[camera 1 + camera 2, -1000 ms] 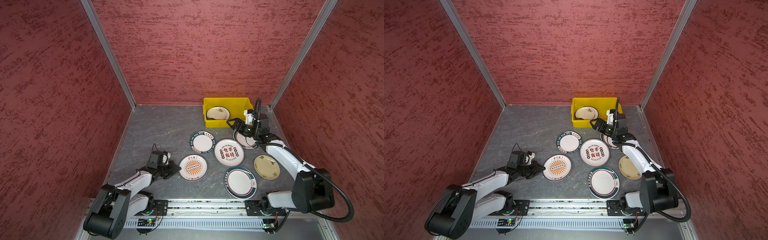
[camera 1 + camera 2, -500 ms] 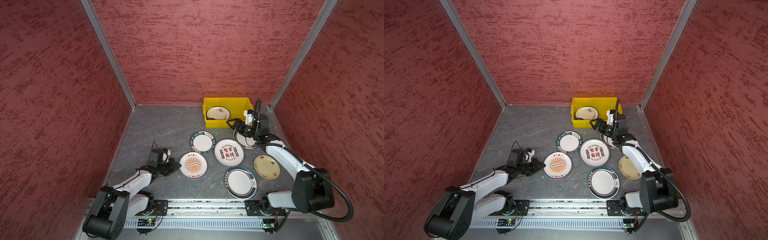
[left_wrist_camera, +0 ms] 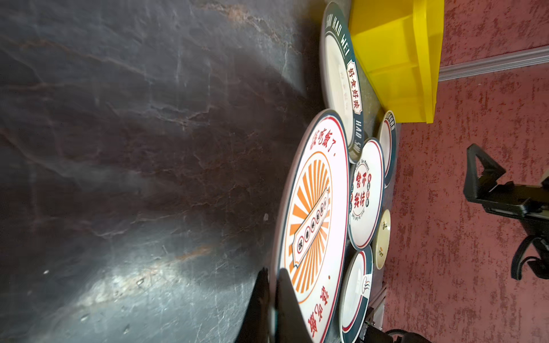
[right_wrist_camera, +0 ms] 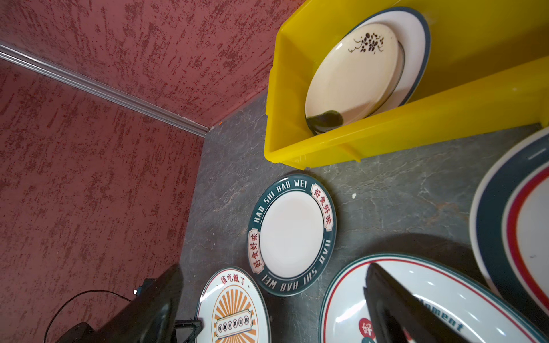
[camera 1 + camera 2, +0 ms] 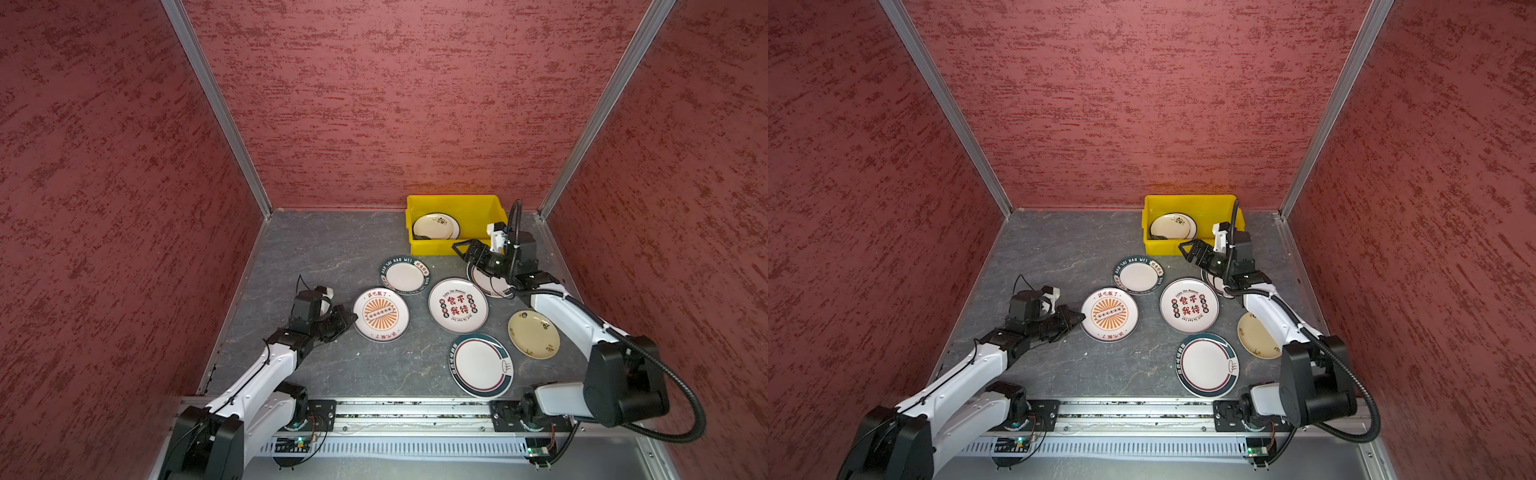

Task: Place the plates into the plastic bin on the countertop
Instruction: Pick up the plate from the bottom-center of the table, then place the plate in the plastic bin.

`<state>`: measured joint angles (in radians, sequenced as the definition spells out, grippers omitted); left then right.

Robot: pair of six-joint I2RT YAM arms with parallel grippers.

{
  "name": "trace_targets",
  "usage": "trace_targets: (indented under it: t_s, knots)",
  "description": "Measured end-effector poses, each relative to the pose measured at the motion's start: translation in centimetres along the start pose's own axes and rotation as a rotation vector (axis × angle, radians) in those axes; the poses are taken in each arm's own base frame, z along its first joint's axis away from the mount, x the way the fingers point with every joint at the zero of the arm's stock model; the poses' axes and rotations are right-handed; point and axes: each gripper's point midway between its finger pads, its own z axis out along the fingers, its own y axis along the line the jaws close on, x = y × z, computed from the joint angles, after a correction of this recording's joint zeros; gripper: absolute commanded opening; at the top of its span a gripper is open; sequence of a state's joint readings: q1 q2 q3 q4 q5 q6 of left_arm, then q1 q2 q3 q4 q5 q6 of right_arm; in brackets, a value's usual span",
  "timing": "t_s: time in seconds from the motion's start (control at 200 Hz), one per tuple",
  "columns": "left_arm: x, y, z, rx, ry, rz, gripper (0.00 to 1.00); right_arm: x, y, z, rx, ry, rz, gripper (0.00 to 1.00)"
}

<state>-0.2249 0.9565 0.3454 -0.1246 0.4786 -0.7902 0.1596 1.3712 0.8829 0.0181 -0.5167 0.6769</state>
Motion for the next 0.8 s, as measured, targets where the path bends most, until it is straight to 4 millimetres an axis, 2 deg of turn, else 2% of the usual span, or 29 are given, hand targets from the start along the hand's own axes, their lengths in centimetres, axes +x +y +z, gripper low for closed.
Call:
trace_targets:
  t_s: [0.431,0.636,0.797]
  knots:
    - [-3.4,-4.5,1.3,0.073,-0.081,0.032,0.00,0.7,0.3,0.1,-0.029,0.028,0.000,0.96]
    - [-4.2,-5.4,1.9,0.090,-0.097,0.038,0.00,1.1,0.5,0.7,-0.045,0.043,0.002,0.96]
    - [-5.1,-6.7,3.0,0.100,-0.104,0.050,0.00,2.2,0.8,1.6,-0.055,0.079,0.011,0.91]
